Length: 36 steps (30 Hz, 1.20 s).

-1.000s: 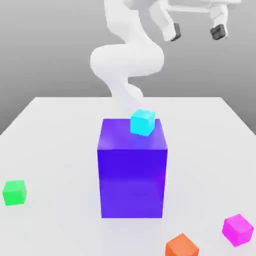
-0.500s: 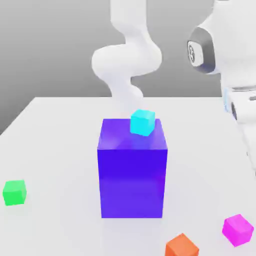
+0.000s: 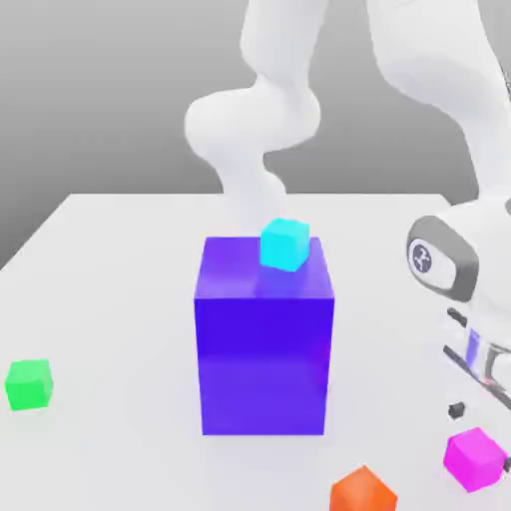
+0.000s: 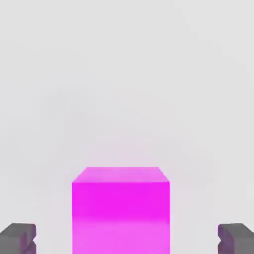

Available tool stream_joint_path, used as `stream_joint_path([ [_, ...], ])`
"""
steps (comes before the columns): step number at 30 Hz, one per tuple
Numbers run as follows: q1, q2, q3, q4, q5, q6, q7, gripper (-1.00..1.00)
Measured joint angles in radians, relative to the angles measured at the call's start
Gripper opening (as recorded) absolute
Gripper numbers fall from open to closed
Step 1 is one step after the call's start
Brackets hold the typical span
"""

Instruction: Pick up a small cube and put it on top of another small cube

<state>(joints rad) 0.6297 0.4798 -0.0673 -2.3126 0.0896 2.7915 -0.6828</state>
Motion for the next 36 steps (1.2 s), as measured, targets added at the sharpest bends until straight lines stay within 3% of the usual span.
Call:
stream_joint_path([
  [6, -0.001, 0.007, 0.001, 0.001, 0.000, 0.003, -0.001, -1.00],
  [12, 0.017, -0.120, -0.036, 0.002, -0.046, -0.117, 0.021, -1.00],
  [36, -0.692, -0.363, -0.476, -0.197, -0.033, -0.164, -0.916, -1.00],
])
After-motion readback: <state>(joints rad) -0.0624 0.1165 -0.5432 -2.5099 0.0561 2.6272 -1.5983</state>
